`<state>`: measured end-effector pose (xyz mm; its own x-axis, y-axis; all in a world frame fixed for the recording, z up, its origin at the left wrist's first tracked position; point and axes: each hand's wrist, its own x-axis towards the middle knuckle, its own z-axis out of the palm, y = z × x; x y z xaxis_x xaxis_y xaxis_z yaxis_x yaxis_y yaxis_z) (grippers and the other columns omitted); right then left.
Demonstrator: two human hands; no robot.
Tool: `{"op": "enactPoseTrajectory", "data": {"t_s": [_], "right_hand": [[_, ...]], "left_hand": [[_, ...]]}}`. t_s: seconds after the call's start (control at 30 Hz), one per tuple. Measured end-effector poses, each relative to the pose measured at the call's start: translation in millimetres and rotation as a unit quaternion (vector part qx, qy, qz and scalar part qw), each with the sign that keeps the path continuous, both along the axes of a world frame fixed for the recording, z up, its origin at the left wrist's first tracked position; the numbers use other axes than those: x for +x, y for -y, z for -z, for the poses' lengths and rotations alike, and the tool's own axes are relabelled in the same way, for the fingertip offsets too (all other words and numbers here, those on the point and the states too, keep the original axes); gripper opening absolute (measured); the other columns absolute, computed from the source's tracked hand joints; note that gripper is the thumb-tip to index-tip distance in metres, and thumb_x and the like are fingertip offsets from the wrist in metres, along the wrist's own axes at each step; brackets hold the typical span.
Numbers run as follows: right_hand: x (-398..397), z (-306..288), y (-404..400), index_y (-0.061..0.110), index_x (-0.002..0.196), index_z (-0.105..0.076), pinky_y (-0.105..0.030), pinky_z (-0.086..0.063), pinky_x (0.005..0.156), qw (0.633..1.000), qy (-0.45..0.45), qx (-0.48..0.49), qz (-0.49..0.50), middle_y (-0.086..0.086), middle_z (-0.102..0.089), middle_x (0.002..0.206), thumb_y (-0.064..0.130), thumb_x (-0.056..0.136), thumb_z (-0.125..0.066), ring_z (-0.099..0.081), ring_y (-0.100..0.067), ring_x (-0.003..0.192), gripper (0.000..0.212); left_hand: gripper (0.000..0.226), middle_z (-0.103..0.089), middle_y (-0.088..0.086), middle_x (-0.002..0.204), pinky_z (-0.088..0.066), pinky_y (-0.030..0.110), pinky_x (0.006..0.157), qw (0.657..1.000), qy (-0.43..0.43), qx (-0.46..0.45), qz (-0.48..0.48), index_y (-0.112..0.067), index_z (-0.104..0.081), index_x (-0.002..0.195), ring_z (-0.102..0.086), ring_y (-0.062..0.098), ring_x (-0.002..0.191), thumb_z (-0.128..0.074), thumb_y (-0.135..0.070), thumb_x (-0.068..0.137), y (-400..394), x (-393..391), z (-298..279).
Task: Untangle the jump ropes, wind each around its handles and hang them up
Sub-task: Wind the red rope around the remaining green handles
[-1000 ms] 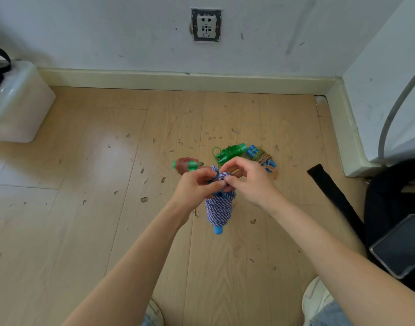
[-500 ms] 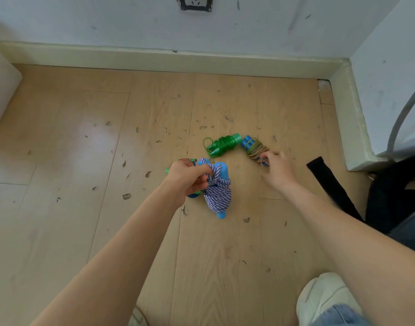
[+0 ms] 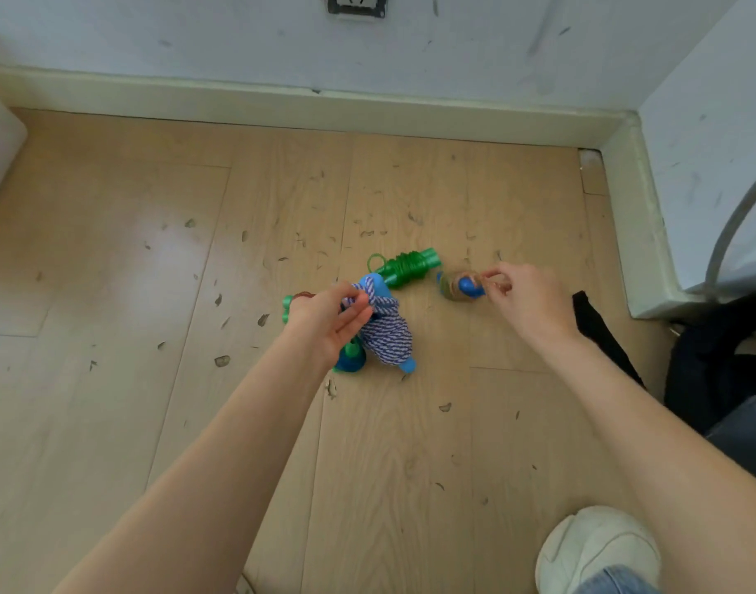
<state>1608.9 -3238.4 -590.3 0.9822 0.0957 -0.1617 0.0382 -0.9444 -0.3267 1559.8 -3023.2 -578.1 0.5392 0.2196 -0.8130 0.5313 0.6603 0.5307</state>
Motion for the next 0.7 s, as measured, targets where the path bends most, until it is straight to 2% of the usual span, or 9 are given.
{"op": "enactPoseTrajectory", "data": {"t_s": [0.07, 0.1, 0.2, 0.3, 0.4, 0.47, 0.53, 0.6, 0.7], "right_hand": [[9, -13, -7, 0.017, 0.108, -0.065, -0.029, -0.041, 0.065, 0.994, -0.046, -0.093, -0.042, -0.012, -0.064, 0.104, 0.016, 0.091, -0.052, -0.057, -0.026, 0.086, 0.021], [12, -18, -13, 0.017, 0.107, -0.066, -0.028, -0.041, 0.067, 0.989, -0.072, -0.106, -0.069, -0.012, -0.064, 0.108, 0.014, 0.091, -0.052, -0.057, -0.025, 0.087, 0.021], [14, -27, -40, 0.017, 0.108, -0.068, -0.024, -0.044, 0.076, 0.966, -0.131, -0.06, -0.217, -0.006, -0.065, 0.11, 0.006, 0.089, -0.054, -0.06, -0.019, 0.097, 0.026], [21, -19, -74, 0.02, 0.104, -0.07, -0.027, -0.042, 0.073, 0.934, -0.138, -0.059, -0.323, -0.003, -0.062, 0.097, 0.001, 0.086, -0.053, -0.059, -0.021, 0.097, 0.031], [31, 7, -102, 0.014, 0.122, -0.059, -0.024, -0.037, 0.075, 0.955, -0.089, -0.014, -0.283, -0.009, -0.055, 0.111, 0.001, 0.089, -0.052, -0.055, -0.025, 0.101, 0.037], [37, 26, -115, 0.009, 0.131, -0.047, -0.034, -0.046, 0.083, 0.972, -0.074, 0.008, -0.222, -0.012, -0.046, 0.119, -0.005, 0.086, -0.052, -0.055, -0.029, 0.101, 0.047], [46, 45, -122, 0.002, 0.127, -0.047, -0.042, -0.047, 0.086, 0.981, -0.079, 0.006, -0.177, -0.015, -0.047, 0.121, -0.005, 0.086, -0.052, -0.055, -0.033, 0.101, 0.042], [56, 60, -127, 0.0, 0.113, -0.058, -0.041, -0.047, 0.083, 0.98, -0.104, -0.008, -0.171, -0.017, -0.057, 0.114, 0.001, 0.088, -0.052, -0.057, -0.035, 0.101, 0.026], [61, 58, -125, 0.004, 0.101, -0.065, -0.036, -0.042, 0.079, 0.981, -0.093, 0.019, -0.167, -0.015, -0.062, 0.105, 0.008, 0.089, -0.054, -0.058, -0.032, 0.098, 0.017]], "left_hand": [[0.025, -0.057, 0.017, 0.095, -0.053, 0.019, 0.045, 0.999, 0.006, 0.013, -0.042, 0.003, -0.045, 0.11, -0.064, 0.014, 0.063, -0.052, 0.004, 0.086, -9, 0, -3], [0.021, -0.057, 0.017, 0.093, -0.054, 0.019, 0.046, 0.998, 0.009, 0.023, -0.053, 0.002, -0.046, 0.107, -0.063, 0.014, 0.065, -0.05, 0.004, 0.086, -13, 0, -5], [0.029, -0.057, 0.014, 0.081, -0.056, 0.02, 0.051, 0.997, 0.012, 0.059, -0.042, 0.006, -0.043, 0.117, -0.062, 0.014, 0.065, -0.048, 0.003, 0.088, -26, 0, -10], [0.039, -0.055, 0.013, 0.079, -0.056, 0.021, 0.051, 0.997, 0.011, 0.073, -0.012, 0.01, -0.041, 0.125, -0.062, 0.015, 0.066, -0.048, 0.004, 0.088, -35, 2, -11], [0.039, -0.055, 0.013, 0.08, -0.056, 0.021, 0.053, 0.997, 0.012, 0.077, -0.002, 0.011, -0.041, 0.126, -0.061, 0.015, 0.066, -0.05, 0.003, 0.088, -41, 10, -8], [0.039, -0.056, 0.015, 0.084, -0.056, 0.02, 0.052, 0.996, 0.014, 0.087, -0.002, 0.01, -0.042, 0.125, -0.062, 0.015, 0.066, -0.051, 0.003, 0.088, -45, 17, -2], [0.042, -0.058, 0.014, 0.083, -0.057, 0.02, 0.053, 0.995, 0.01, 0.097, 0.003, 0.009, -0.041, 0.127, -0.063, 0.015, 0.066, -0.052, 0.003, 0.087, -50, 26, 5], [0.041, -0.058, 0.012, 0.08, -0.057, 0.021, 0.054, 0.994, -0.004, 0.108, 0.006, 0.008, -0.041, 0.126, -0.063, 0.014, 0.066, -0.053, 0.002, 0.087, -54, 36, 14], [0.006, -0.053, 0.011, 0.073, -0.056, 0.021, 0.05, 0.996, -0.035, 0.084, -0.011, 0.002, -0.049, 0.092, -0.06, 0.013, 0.06, -0.05, 0.002, 0.087, -58, 45, 8]]}}
